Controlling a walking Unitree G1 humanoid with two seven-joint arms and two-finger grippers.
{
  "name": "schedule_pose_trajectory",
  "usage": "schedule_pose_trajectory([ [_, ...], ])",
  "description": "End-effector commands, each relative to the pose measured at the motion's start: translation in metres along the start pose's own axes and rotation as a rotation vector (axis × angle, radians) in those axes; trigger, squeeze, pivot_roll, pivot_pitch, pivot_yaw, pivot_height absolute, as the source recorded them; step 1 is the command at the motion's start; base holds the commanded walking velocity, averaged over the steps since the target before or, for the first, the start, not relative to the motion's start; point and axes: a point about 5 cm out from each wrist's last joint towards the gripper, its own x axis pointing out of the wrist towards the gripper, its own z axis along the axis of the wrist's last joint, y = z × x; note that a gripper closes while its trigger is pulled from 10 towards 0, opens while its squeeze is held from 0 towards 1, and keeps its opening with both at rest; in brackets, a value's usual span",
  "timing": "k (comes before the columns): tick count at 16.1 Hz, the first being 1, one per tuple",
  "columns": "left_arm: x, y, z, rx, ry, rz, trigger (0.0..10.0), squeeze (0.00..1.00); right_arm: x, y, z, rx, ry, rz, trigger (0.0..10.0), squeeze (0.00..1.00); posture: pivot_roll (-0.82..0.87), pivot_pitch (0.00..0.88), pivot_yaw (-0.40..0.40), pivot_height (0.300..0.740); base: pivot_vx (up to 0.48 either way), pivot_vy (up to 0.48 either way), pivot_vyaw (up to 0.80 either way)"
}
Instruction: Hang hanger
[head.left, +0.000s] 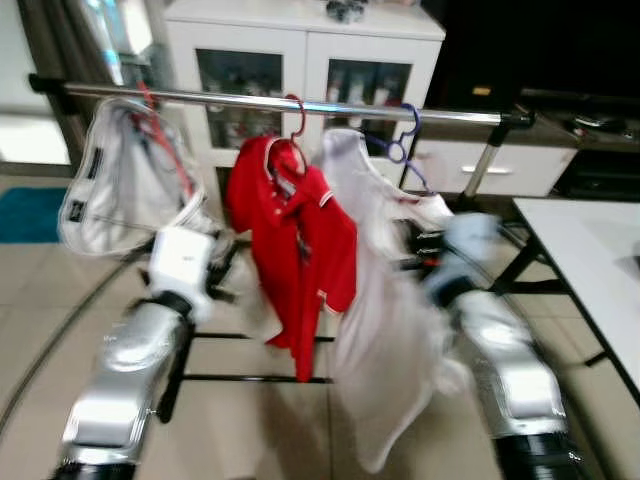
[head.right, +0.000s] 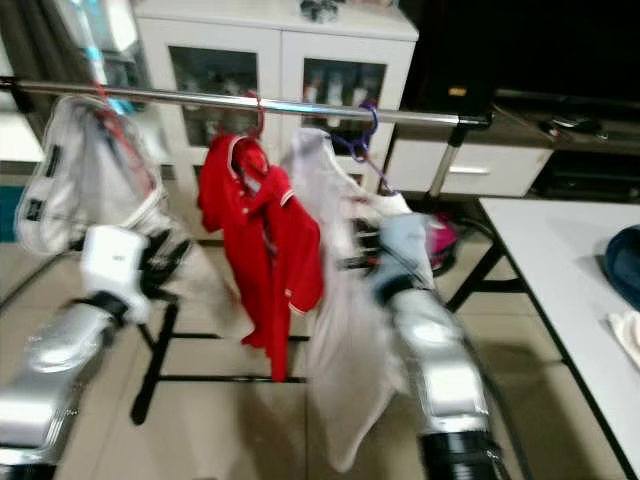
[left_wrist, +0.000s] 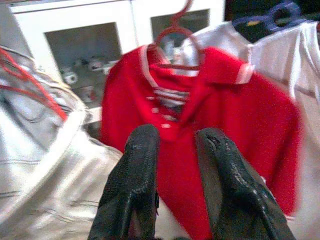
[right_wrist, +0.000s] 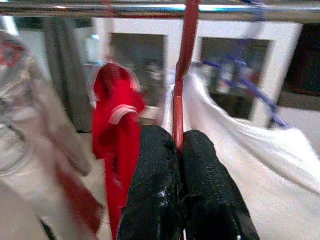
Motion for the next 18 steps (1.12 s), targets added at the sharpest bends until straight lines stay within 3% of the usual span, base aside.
schedule_pose_trajectory([
  [1,0.003,-0.009,0.004,0.002,-0.013,-0.04,10.0,0.0,-0.002,-0.005,0.013,-0.051,-0.043,0.012,10.0,0.0,0.01,0.0,-0.047,0.74,0.341,0.0,0.0],
  [5,0.004,-0.011,0.004,0.017,-0.009,-0.057,10.0,0.0,-0.005,0.019,0.014,-0.042,-0.054,0.173,10.0,0.0,0.01,0.0,-0.043,0.74,0.34,0.0,0.0],
  [10,0.004,-0.012,0.004,0.026,-0.005,-0.066,10.0,0.0,0.0,0.002,0.019,-0.036,-0.08,0.023,10.0,0.0,0.02,0.0,-0.044,0.74,0.342,0.0,0.0],
  [13,0.002,-0.013,0.003,0.03,0.0,-0.078,10.0,0.0,0.002,0.003,0.02,-0.027,-0.086,0.036,10.0,0.0,0.02,0.0,-0.048,0.74,0.329,0.0,0.0],
  [15,0.002,-0.017,0.002,0.013,-0.003,-0.106,10.0,0.0,0.003,0.008,0.021,-0.025,-0.092,0.052,10.0,0.0,0.02,0.0,-0.05,0.74,0.0,0.0,0.0],
  [18,-0.002,-0.026,0.008,-0.005,-0.032,-0.205,10.0,0.0,0.005,-0.003,0.024,-0.023,-0.112,-0.059,10.0,0.0,0.02,0.0,-0.058,0.74,0.0,0.0,0.0],
])
